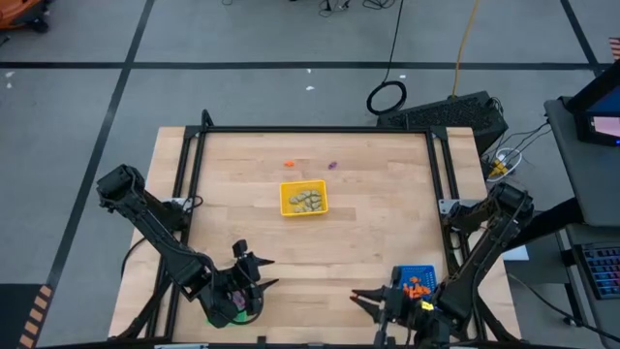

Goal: Sort Halloween decoration
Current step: Put the orange skeleton toy in the blue basket

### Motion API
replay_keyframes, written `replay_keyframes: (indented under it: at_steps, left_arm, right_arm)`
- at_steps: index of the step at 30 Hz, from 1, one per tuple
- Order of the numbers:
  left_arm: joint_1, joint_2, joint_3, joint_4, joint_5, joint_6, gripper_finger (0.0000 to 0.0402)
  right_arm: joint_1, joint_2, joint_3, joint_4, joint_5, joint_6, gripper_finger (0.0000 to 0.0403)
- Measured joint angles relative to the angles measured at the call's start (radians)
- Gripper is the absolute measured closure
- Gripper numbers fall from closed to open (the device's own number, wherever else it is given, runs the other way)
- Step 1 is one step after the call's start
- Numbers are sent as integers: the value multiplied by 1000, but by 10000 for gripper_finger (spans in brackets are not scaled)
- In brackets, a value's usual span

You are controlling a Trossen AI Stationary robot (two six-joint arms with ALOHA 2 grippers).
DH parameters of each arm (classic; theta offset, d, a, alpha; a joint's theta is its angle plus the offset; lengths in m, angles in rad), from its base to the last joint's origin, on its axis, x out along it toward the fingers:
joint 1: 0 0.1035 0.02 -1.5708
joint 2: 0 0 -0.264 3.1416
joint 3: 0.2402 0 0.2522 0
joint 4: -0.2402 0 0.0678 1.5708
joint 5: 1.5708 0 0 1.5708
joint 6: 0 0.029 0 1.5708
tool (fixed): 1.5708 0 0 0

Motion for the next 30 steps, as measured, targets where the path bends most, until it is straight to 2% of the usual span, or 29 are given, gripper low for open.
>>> replay_keyframes:
  at_steps: [11,17,22,30]
  left_arm:
    - [0,0,0,0,0,1,178]
    - [0,0,0,0,0,1,178]
    - [0,0,0,0,0,1,178]
    - [0,0,0,1,0,1,178]
  right_arm:
    - [0,0,0,-5,5,-109,376]
    - [0,-20,0,-76,-138,-142,376]
    - [1,-66,0,-262,-271,-25,376]
    - [1,-150,0,-685,-448,277,376]
